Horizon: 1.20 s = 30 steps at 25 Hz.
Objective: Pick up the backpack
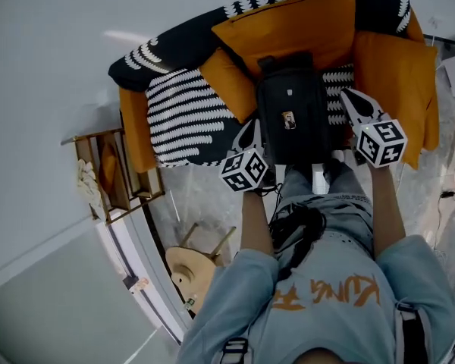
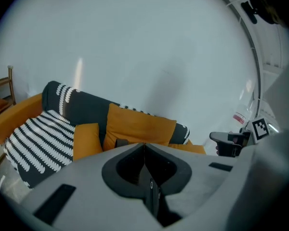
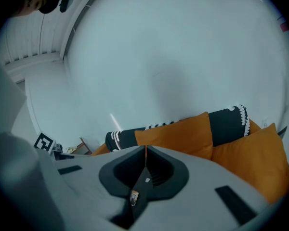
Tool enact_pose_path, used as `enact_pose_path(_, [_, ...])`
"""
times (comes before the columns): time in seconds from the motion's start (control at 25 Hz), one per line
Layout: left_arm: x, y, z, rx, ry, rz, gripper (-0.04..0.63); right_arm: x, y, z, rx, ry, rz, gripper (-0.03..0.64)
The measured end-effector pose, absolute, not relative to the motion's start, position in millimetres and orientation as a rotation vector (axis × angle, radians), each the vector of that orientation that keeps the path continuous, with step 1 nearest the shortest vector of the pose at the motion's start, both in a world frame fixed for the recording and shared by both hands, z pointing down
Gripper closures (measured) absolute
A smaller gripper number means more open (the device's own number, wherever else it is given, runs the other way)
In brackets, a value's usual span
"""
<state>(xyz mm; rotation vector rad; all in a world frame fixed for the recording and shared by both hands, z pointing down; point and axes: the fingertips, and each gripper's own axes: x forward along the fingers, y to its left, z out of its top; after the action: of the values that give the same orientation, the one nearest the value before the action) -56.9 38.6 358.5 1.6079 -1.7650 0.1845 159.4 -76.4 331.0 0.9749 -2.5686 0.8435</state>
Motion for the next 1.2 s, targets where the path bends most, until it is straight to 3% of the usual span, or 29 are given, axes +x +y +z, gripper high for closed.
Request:
enact_pose_path(0.28, [-77.1,74.4,418.6,1.523,-1.612,0.197,0.572,135.5,-17.9,365.9,0.973,-2.386,0.9,0.588])
enact_pose_path(0.96, [-92.6,75.2,533.4,1.557,-1.343,0.439,0.571,115.7,2.9,520.0,0.967,-2.106,1.078,0.584])
enact_pose_path(1.0, [-91.9,73.0,538.6,1.555,-1.328,0.45,0.571,116.3,2.3,524.9,0.969,-2.094,1.09,0.573])
enact_pose_path(1.04, [-91.3,70.8,543.4,1.554,-1.31,0.459,0.569,116.4,1.7,530.0,0.971,-2.078,1.108,0.517])
enact_pose_path(1.08, [-90.7,69.2,548.1,1.552,-1.289,0.465,0.562,115.7,1.7,535.5,0.972,-2.057,1.132,0.406])
enact_pose_path(1.12, [-90.4,68.4,553.2,1.546,-1.265,0.469,0.522,114.7,2.3,541.2,0.972,-2.031,1.156,0.367])
enact_pose_path(1.16, [-90.7,68.6,559.1,1.535,-1.241,0.476,0.434,113.8,3.1,546.7,0.973,-2.006,1.173,0.364])
enact_pose_path(1.2, [-92.1,69.0,566.0,1.52,-1.222,0.487,0.392,113.0,3.2,552.2,0.975,-1.986,1.181,0.359])
